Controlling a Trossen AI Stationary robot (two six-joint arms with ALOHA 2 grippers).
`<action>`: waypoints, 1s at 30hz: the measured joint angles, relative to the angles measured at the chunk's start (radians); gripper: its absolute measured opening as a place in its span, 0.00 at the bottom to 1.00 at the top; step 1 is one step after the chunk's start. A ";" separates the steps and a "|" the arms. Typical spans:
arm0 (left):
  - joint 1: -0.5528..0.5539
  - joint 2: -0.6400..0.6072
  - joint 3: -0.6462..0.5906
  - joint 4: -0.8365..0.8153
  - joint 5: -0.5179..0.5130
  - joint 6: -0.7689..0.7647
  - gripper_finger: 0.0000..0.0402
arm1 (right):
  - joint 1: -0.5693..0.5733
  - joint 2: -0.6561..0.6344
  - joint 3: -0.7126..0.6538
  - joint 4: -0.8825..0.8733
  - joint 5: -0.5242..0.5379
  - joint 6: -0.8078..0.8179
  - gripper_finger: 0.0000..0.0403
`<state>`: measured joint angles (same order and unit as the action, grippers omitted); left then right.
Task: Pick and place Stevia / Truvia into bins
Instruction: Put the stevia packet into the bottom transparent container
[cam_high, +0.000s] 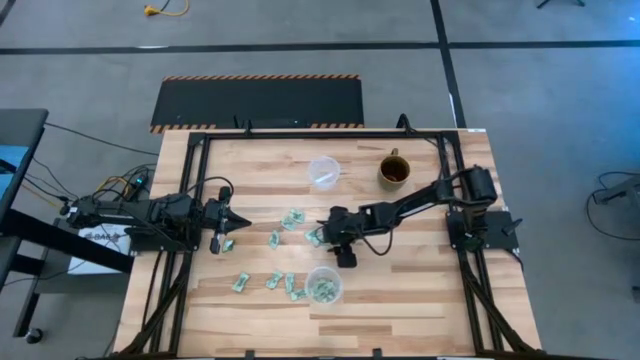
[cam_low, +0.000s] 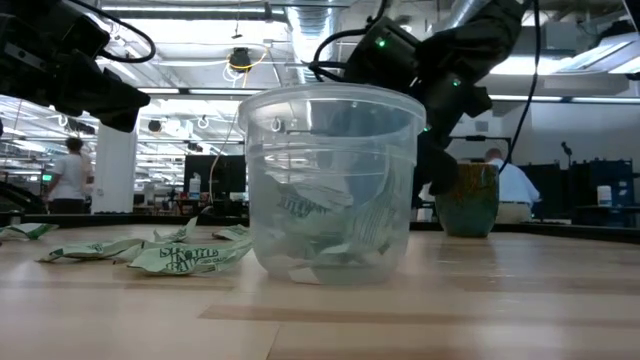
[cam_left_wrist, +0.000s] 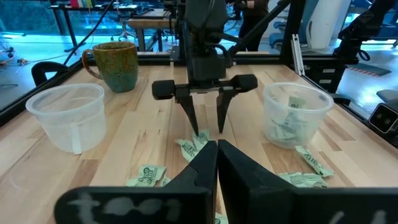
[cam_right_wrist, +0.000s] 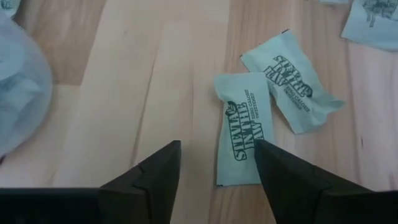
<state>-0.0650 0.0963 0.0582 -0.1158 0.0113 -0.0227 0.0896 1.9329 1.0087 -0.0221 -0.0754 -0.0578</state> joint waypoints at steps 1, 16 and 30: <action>0.000 0.000 0.000 0.000 0.000 0.000 0.00 | -0.001 0.001 0.002 0.000 -0.001 0.001 0.51; 0.000 0.000 0.000 0.000 0.000 0.000 0.00 | 0.002 0.000 0.002 -0.055 0.080 0.031 0.31; 0.000 0.000 0.000 0.000 0.000 0.000 0.00 | 0.064 -0.087 -0.009 -0.223 0.271 0.005 0.02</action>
<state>-0.0650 0.0964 0.0582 -0.1158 0.0113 -0.0227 0.1536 1.8457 0.9993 -0.2453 0.1953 -0.0532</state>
